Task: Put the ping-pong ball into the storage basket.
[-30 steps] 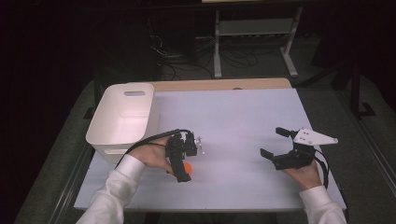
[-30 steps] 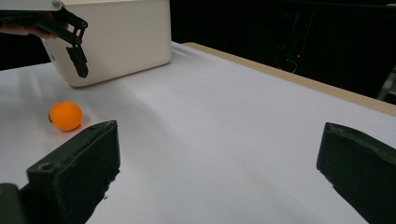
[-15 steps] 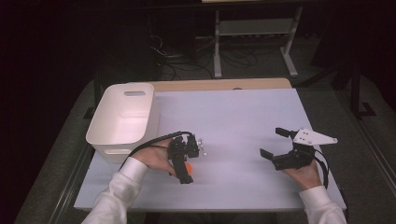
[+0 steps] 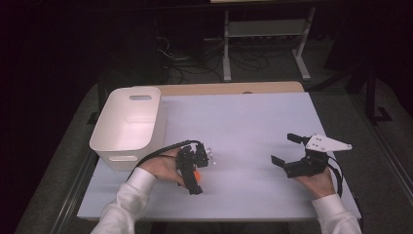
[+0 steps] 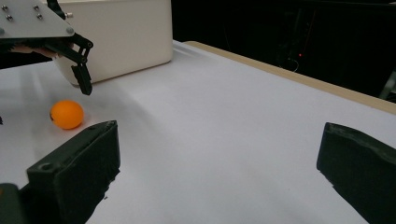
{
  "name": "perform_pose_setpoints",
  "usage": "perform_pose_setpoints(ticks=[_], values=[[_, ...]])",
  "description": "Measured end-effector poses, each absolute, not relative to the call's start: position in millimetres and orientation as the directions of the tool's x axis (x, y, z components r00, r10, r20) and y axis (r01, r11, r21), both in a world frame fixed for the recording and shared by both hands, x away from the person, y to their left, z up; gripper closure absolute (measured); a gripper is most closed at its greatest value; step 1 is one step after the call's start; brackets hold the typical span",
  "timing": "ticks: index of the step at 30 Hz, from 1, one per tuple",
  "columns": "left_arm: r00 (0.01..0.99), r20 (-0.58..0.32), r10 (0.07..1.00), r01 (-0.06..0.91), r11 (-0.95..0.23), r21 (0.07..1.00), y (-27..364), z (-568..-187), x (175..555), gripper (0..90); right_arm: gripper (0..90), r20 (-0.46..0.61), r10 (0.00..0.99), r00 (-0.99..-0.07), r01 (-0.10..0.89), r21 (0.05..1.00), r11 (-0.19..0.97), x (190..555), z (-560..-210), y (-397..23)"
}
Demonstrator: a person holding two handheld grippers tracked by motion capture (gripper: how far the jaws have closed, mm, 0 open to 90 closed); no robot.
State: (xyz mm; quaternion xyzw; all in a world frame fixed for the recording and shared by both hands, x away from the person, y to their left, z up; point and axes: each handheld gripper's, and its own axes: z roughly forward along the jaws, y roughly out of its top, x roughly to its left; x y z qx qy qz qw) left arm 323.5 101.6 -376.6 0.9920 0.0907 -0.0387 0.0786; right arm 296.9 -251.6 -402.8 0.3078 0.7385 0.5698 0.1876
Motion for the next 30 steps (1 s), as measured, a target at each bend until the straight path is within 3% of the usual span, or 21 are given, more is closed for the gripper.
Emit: perform_pose_setpoints(ticks=[16, 22, 24, 30], values=[[0.974, -0.105, 0.203, 0.217, -0.965, 0.147, 111.7, -387.5, 327.2, 0.3, 0.0, 0.076, 0.666, -0.742, 0.246, 0.955, 0.166, 296.9, -403.1, -251.2], [0.974, -0.103, 0.201, 0.215, -0.965, 0.153, 113.1, -386.9, 327.6, 8.2, 0.0, 0.074, 0.664, -0.744, 0.249, 0.953, 0.172, 297.3, -403.6, -250.9], [0.974, -0.086, 0.208, 0.220, -0.964, 0.150, 113.4, -386.9, 326.8, 14.6, 0.0, 0.075, 0.663, -0.744, 0.249, 0.953, 0.172, 297.3, -403.6, -250.9], [0.975, -0.084, 0.204, 0.214, -0.966, 0.142, 113.7, -388.0, 326.2, 18.9, 0.0, 0.078, 0.665, -0.743, 0.249, 0.954, 0.167, 296.9, -403.2, -251.1]])
